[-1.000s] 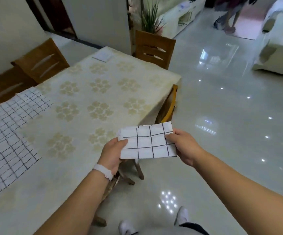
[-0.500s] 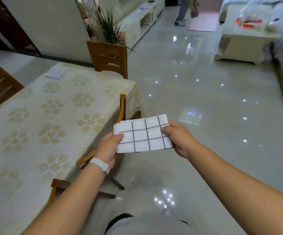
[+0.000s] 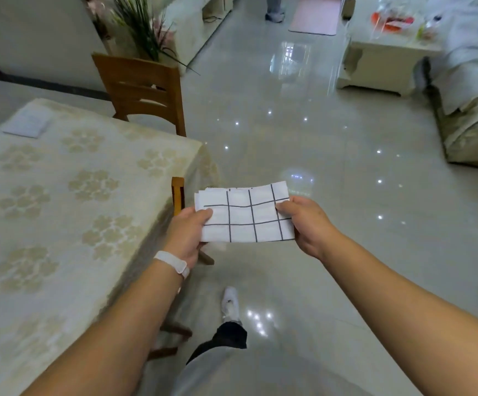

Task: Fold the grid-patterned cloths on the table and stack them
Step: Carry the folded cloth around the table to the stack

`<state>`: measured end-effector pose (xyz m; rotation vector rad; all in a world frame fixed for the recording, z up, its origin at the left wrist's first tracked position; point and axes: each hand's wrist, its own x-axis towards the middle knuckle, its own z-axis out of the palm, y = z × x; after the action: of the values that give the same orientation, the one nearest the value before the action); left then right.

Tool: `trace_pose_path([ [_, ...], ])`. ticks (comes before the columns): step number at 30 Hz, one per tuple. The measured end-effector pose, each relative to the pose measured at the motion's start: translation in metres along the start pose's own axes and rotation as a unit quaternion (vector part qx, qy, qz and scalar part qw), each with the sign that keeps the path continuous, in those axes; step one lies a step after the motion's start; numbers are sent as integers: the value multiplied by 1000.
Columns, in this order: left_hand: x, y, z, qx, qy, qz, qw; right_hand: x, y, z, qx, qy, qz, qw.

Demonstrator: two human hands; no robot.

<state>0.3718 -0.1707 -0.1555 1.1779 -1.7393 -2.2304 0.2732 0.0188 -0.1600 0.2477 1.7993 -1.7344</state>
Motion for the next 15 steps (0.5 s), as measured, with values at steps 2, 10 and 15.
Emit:
trace_pose_path([
  [2, 30, 19, 5, 2, -12, 14, 1000, 25, -15, 9, 5, 7, -3, 1000],
  [10, 130, 98, 19, 16, -40, 52, 998, 103, -85, 31, 12, 38, -46, 998],
  [15, 167, 126, 30, 16, -36, 51, 998, 136, -109, 35, 17, 39, -44, 998],
])
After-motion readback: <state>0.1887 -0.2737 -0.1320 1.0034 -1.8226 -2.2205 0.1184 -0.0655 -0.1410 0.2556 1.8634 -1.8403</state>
